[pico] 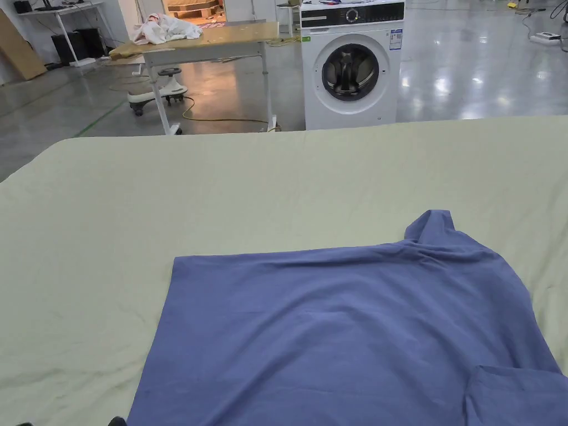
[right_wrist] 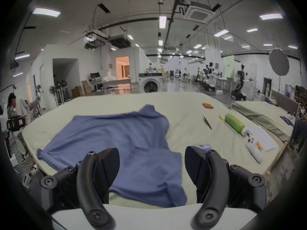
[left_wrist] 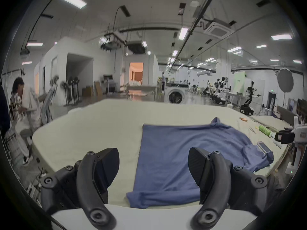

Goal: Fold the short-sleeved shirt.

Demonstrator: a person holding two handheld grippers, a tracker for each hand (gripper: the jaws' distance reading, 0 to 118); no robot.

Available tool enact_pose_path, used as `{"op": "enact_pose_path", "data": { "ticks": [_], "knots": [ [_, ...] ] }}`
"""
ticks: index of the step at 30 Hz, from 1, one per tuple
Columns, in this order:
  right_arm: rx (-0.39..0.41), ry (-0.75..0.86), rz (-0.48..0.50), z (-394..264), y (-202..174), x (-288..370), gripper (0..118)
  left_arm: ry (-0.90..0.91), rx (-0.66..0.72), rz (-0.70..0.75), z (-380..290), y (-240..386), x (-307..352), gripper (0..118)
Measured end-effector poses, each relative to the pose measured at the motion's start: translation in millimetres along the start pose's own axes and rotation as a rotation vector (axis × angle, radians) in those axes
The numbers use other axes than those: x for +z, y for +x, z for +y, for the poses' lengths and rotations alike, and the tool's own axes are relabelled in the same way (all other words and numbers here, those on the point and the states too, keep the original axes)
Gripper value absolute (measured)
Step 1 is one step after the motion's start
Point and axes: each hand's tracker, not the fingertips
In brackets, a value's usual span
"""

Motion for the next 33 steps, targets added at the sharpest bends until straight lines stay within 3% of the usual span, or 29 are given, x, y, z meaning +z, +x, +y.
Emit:
{"op": "enact_pose_path", "data": {
  "ticks": [3,4,7,9,11,17,20,21,23,25,33],
  "knots": [
    [-0.003,0.041,0.046,3,-4,2,72,0.041,-0.007,-0.014,8,16,4,84],
    [-0.007,0.057,0.063,7,-7,3,55,0.046,-0.002,-0.022,9,18,5,75],
    [-0.012,0.079,0.071,14,-15,3,6,0.061,-0.001,-0.045,13,25,9,25],
    [-0.018,0.08,0.085,16,-16,2,1,0.066,-0.008,-0.053,14,26,11,17],
    [-0.027,0.074,0.096,11,-15,0,0,0.07,-0.026,-0.058,16,25,13,0],
    [-0.005,0.048,0.1,5,-17,0,0,0.061,-0.01,-0.011,13,8,14,0],
    [-0.006,0.039,0.103,6,-19,0,0,-0.025,0.015,0.048,3,-12,6,0],
    [-0.005,0.035,0.103,4,-18,0,0,-0.064,0.019,0.051,-4,-19,3,4],
    [-0.01,0.024,0.104,-8,-13,-1,0,-0.121,0.028,0.042,-24,-34,-5,33],
    [-0.023,0.006,0.107,-12,-11,-3,0,-0.207,0.076,0.036,-44,-46,-14,51],
    [-0.054,-0.022,0.084,-21,0,-3,0,-0.416,0.188,0.004,-97,-66,-63,50]
  ]
}}
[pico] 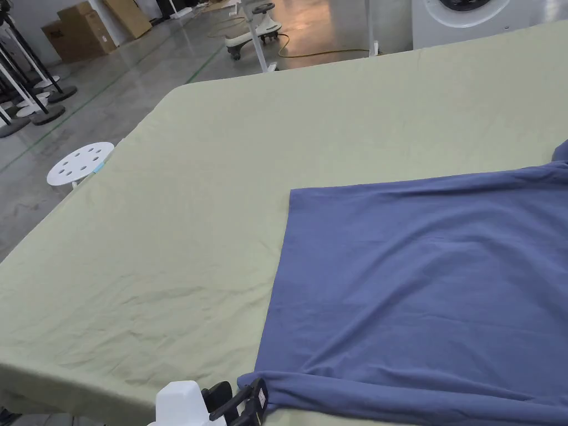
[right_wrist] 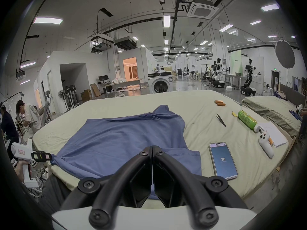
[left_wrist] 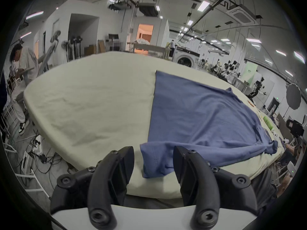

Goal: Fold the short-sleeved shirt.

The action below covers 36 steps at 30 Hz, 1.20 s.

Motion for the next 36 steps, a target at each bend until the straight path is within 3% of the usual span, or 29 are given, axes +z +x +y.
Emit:
{"op": "enact_pose_path", "data": {
  "ticks": [3,9,12,13,15,16,20,26,28,30,33,36],
  "knots": [
    [-0.012,-0.01,-0.018,1,3,4,0,-0.042,-0.014,-0.016,1,1,-13,30],
    [-0.02,-0.041,-0.082,-3,12,14,0,-0.091,-0.074,-0.009,-2,13,-24,5],
    [-0.035,-0.059,-0.133,-9,24,18,0,-0.116,-0.06,-0.003,0,15,-29,5],
    [-0.041,-0.075,-0.137,-9,28,18,17,-0.122,-0.072,0.002,-1,16,-30,5],
    [-0.046,-0.097,-0.17,-17,39,17,67,-0.116,-0.091,0.009,-3,19,-29,5],
    [-0.063,-0.109,-0.191,-20,44,14,75,-0.112,-0.093,0.011,-5,20,-29,5],
    [-0.176,-0.202,-0.228,-40,64,2,73,-0.103,-0.066,0.006,-8,13,-29,5],
    [-0.154,-0.273,-0.205,-60,68,-23,73,-0.108,-0.063,0.008,-6,16,-28,5],
    [-0.161,-0.28,-0.179,-61,67,-26,67,-0.109,-0.066,0.012,-6,20,-27,5],
    [-0.165,-0.296,-0.165,-63,66,-33,55,-0.107,-0.068,0.017,-7,21,-26,5],
    [-0.156,-0.316,-0.15,-67,66,-40,6,-0.102,-0.064,0.02,-7,22,-25,5],
    [-0.191,-0.314,-0.136,-66,68,-40,3,-0.1,-0.071,0.017,-5,25,-22,5]
  ]
}}
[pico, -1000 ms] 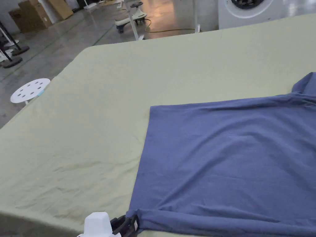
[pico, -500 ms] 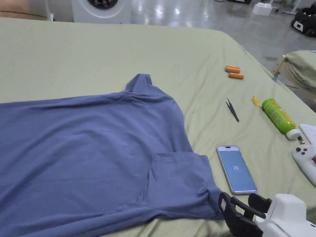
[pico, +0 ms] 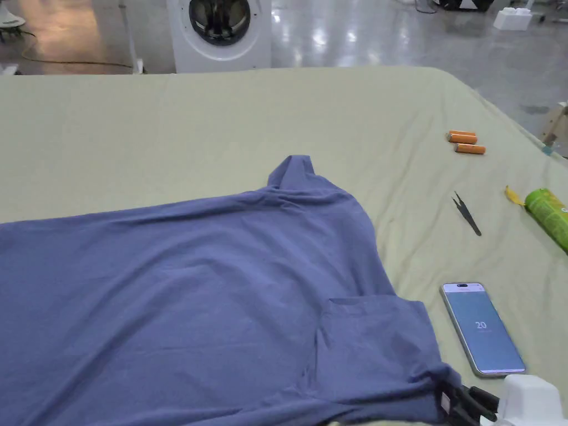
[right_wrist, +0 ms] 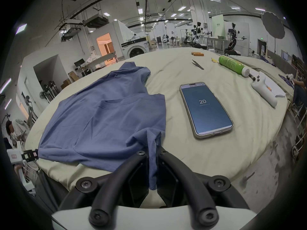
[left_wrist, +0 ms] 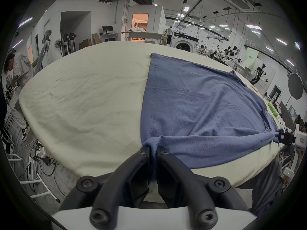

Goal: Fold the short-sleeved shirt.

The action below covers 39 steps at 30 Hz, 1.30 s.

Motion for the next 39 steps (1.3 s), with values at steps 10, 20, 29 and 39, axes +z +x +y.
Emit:
{"op": "enact_pose_path", "data": {
  "ticks": [10,20,29,39],
  "knots": [
    [0.079,0.113,0.051,101,-13,-22,3,0.156,0.079,-0.127,107,4,0,4],
    [0.087,-0.017,0.02,208,-51,-155,3,0.099,0.115,-0.08,194,-6,-121,4],
    [0.059,0.026,0.036,189,-37,-144,71,0.222,-0.026,0.004,186,3,-83,83],
    [0.137,0.277,0.093,99,-66,-1,21,0.534,-0.204,0.025,105,52,62,67]
  ]
}}
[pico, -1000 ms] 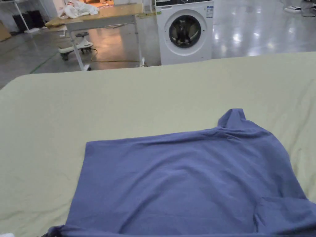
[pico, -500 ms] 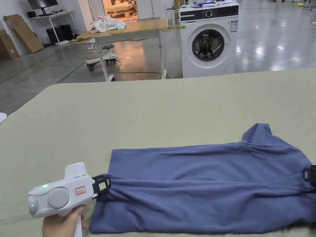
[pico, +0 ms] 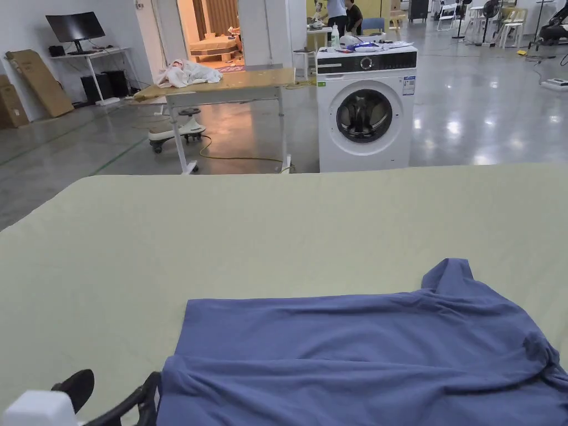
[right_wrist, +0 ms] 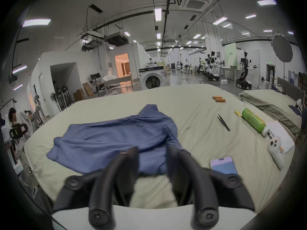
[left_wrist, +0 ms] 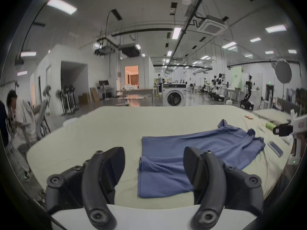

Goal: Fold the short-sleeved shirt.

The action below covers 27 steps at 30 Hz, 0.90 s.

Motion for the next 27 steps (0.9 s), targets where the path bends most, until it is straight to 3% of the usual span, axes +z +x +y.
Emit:
{"op": "enact_pose_path", "data": {
  "ticks": [2,4,7,10,13,21,23,24,26,27],
  "knots": [
    [0.01,0.006,0.0,-8,-12,18,9,-0.002,-0.027,-0.02,-7,13,23,29],
    [0.036,0.031,0.032,-14,-23,36,0,0.047,0.004,-0.03,-14,25,46,3],
    [0.073,0.096,0.069,-26,-39,53,0,0.043,0.069,-0.062,-26,41,76,0],
    [0.105,0.096,0.07,-33,-51,63,0,0.008,0.014,-0.055,-32,53,88,0],
    [0.114,0.097,0.079,-33,-55,65,0,-0.019,0.086,-0.104,-34,48,88,0],
    [0.099,0.091,0.073,-31,-48,60,0,-0.061,0.161,-0.032,-31,19,58,0],
    [0.089,0.087,0.072,-33,-43,61,0,-0.137,0.198,-0.023,-35,4,34,14],
    [0.084,0.086,0.072,-33,-42,61,0,-0.17,0.224,-0.032,-38,-4,19,26],
    [0.072,0.08,0.072,-34,-39,62,0,-0.265,0.283,-0.039,-46,-19,-16,63],
    [0.072,0.078,0.07,-35,-38,62,0,-0.304,0.282,-0.031,-51,-24,-33,68]
  ]
}}
